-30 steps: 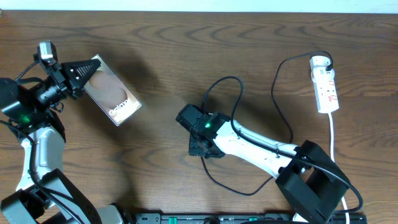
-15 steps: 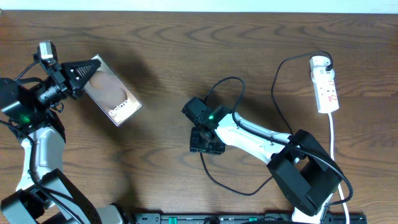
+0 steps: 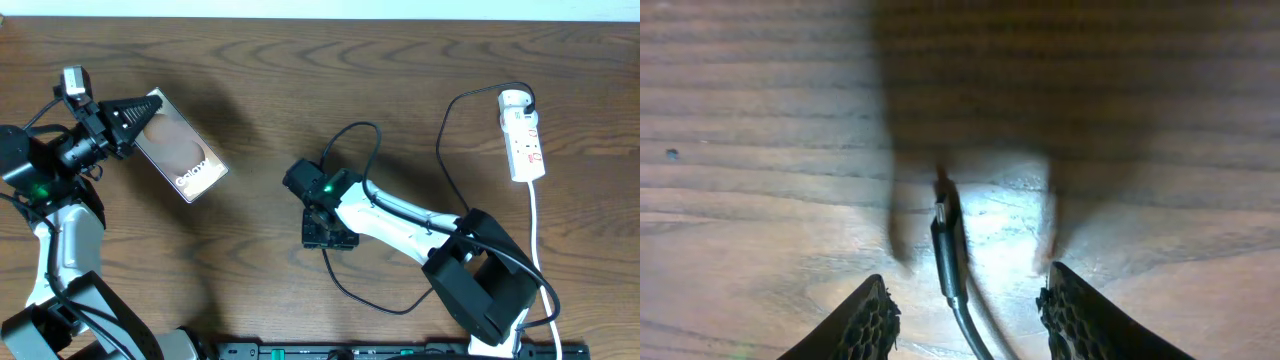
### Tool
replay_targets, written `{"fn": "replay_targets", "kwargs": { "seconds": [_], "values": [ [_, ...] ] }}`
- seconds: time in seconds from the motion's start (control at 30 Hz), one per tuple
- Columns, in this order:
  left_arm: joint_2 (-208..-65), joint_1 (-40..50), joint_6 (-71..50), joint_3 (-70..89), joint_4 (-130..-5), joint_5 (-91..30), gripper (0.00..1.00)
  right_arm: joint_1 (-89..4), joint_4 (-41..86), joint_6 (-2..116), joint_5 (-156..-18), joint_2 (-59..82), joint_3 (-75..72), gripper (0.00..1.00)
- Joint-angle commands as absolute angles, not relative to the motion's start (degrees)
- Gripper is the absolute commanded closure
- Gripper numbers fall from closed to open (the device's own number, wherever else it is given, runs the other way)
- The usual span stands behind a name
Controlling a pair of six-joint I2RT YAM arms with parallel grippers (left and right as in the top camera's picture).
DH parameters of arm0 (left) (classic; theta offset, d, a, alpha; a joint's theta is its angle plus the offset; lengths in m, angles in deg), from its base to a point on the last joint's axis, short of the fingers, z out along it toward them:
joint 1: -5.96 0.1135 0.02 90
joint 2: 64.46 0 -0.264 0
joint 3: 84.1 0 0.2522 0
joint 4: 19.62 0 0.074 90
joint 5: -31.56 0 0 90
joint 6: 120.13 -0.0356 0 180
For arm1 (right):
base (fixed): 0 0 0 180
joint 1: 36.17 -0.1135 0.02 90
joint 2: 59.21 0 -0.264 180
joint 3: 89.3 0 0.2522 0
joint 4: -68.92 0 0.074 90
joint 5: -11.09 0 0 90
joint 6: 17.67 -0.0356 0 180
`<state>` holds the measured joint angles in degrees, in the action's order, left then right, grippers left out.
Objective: Plug charger to phone and switch on socket
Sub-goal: 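Lower the right gripper over the black cable's connector end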
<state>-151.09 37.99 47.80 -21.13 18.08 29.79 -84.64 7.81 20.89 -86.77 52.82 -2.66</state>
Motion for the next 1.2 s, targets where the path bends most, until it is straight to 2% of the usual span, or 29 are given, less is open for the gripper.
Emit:
{"fn": "replay_targets", "kwargs": {
  "seconds": [0.0, 1.17],
  "values": [
    [-150.6, 37.8, 47.5, -19.6, 18.6, 30.1, 0.93, -84.7, 7.5, 22.3, -84.8, 53.4, -1.3, 0.54],
    [-150.6, 37.7, 47.5, -19.6, 18.6, 31.1, 0.93, -86.6, 5.5, 24.2, -82.9, 54.3, -0.1, 0.6]
  ]
}}
